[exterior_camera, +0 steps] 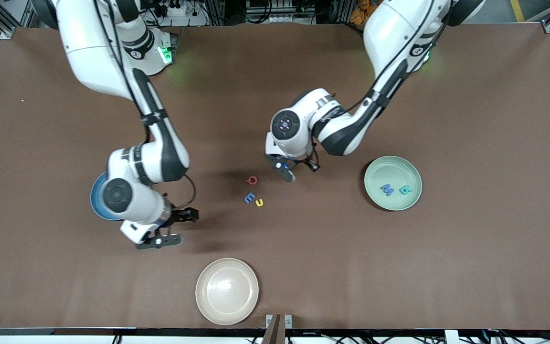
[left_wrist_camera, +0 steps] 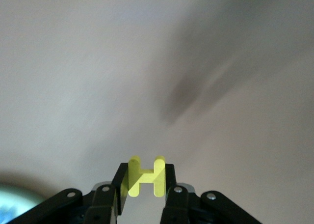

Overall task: Sort upper and lower case letters into plates
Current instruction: 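Carry the H to the green plate while the right gripper reaches the u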

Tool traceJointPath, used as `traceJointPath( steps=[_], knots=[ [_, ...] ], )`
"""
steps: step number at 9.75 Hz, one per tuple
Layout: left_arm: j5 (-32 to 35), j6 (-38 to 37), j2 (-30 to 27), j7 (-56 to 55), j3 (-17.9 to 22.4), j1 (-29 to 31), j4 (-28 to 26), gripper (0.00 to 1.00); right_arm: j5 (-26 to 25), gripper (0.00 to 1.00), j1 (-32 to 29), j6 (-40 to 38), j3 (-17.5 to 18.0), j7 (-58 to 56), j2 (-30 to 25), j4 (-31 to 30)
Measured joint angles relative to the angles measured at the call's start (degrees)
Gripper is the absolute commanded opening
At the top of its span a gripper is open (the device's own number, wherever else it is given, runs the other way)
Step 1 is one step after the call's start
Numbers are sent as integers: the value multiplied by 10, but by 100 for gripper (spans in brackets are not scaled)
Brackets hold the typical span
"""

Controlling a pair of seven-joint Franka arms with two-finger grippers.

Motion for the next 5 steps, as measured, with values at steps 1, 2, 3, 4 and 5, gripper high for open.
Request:
traceJointPath(
  steps=[1,2,3,4,5],
  knots=[
    [0,-30,-17,38,0,35,0,6,0,100,38,2,1,48,22,16],
    [0,-44,-30,76,0,76,-1,6,0,100,75,5,0,88,45,36],
    [0,-46,-38,113,0,119,-4,5,0,100,105,6,0,112,65,56],
    [0,-45,-38,149,1,161,-7,5,0,100,128,6,-1,123,80,73],
    [0,-34,-37,176,1,201,-18,6,0,100,145,6,-2,127,90,84]
  ],
)
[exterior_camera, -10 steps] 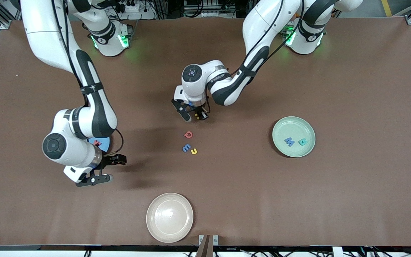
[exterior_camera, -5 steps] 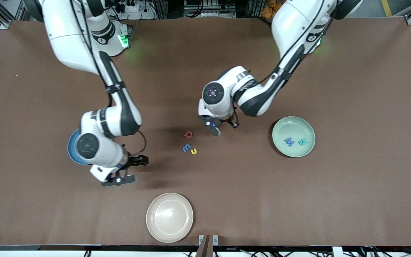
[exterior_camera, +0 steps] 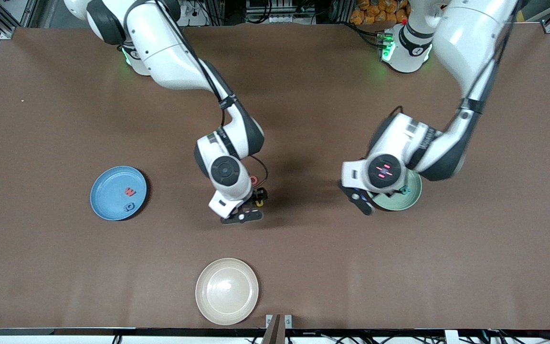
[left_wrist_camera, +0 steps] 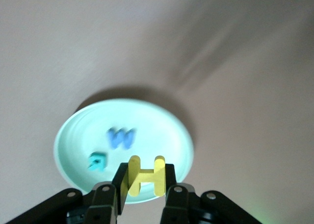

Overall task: Sort upper and lower case letters into plates
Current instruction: 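Carry the H to the green plate while the right gripper reaches the u, then release the H into the green plate with the left gripper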

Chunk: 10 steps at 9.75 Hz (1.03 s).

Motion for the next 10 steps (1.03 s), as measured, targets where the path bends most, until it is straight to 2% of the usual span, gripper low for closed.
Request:
traceJointPath(
  steps=[1,2,3,4,5,8,10],
  knots=[
    [0,25,1,16,0,31,-23,8,0,100,11,0,0,1,4,4],
    [0,52,1,20,-1,50,-53,17,0,100,18,4,-1,1,6,7],
    [0,75,1,20,-1,57,-81,46,-2,100,23,18,-1,1,8,9],
    [0,89,1,20,-1,58,-96,71,-5,100,25,33,-1,0,11,9],
    [0,92,0,20,-3,58,-102,83,-8,100,25,44,-2,-2,13,10],
    [-10,94,-6,12,-11,58,-102,85,-9,100,23,57,-7,-4,29,19],
    [-36,101,-9,-5,-34,54,-90,89,-9,100,21,57,-9,-4,34,21]
  ],
)
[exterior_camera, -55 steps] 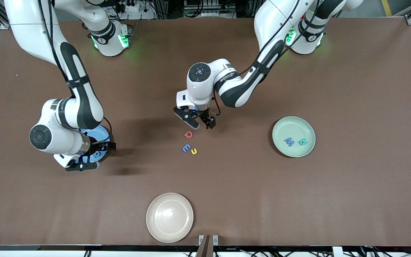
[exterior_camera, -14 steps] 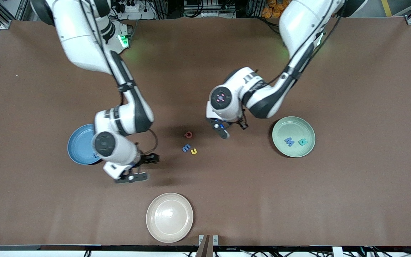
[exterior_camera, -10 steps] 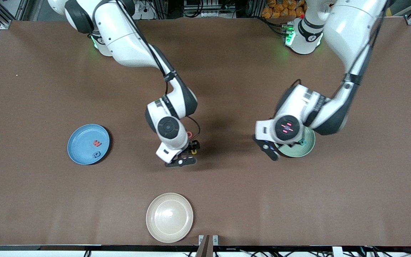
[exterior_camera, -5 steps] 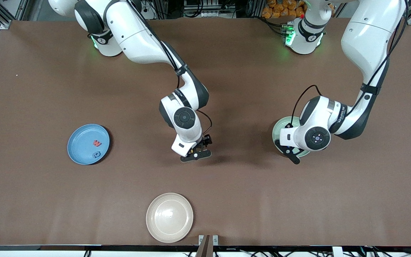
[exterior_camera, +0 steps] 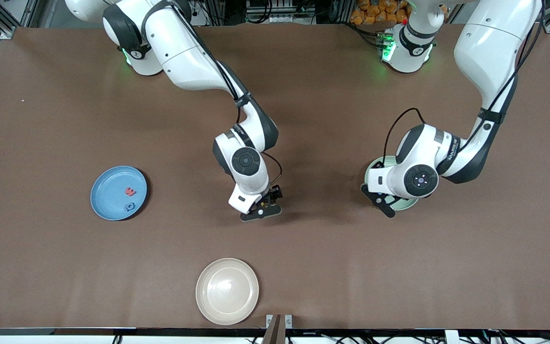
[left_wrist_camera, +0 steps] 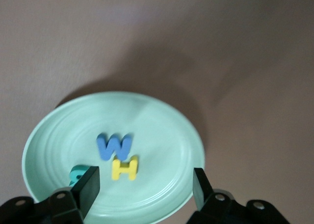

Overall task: Sort upper and lower case letters into plates
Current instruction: 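Release the H into the green plate with the left gripper, then grasp the yellow u with the right gripper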

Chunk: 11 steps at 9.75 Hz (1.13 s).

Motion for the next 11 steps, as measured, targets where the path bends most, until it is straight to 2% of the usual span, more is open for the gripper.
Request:
traceJointPath(
  steps=[2,3,5,11],
  knots=[
    [-26,1,-1,-60,-12,-28,24,93,0,100,-1,-2,0,0,1,0],
    [-43,1,-1,-98,-13,-51,34,100,0,100,-1,-2,0,1,1,0],
    [-52,1,-1,-161,-13,-89,50,100,0,100,-1,-1,0,1,2,1],
    [-56,3,9,-168,-8,-78,69,100,0,100,-1,-4,0,8,10,2]
  ],
)
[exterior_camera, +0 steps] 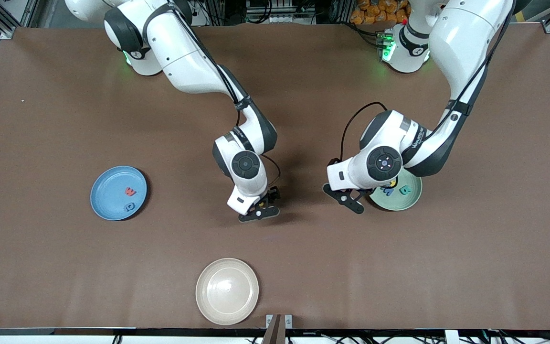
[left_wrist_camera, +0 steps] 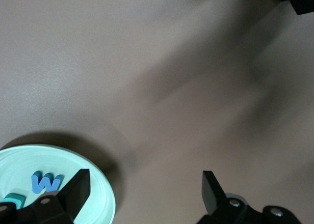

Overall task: Sort upper and lower case letters into plates
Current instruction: 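Grasp the yellow u with the right gripper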

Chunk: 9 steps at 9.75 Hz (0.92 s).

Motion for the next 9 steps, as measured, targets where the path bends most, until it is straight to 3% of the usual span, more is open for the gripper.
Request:
traceJointPath(
  steps=[9],
  knots=[
    [0,0,8,0,0,-1,0,100,0,100,3,-36,0,13,0,7]
  ],
)
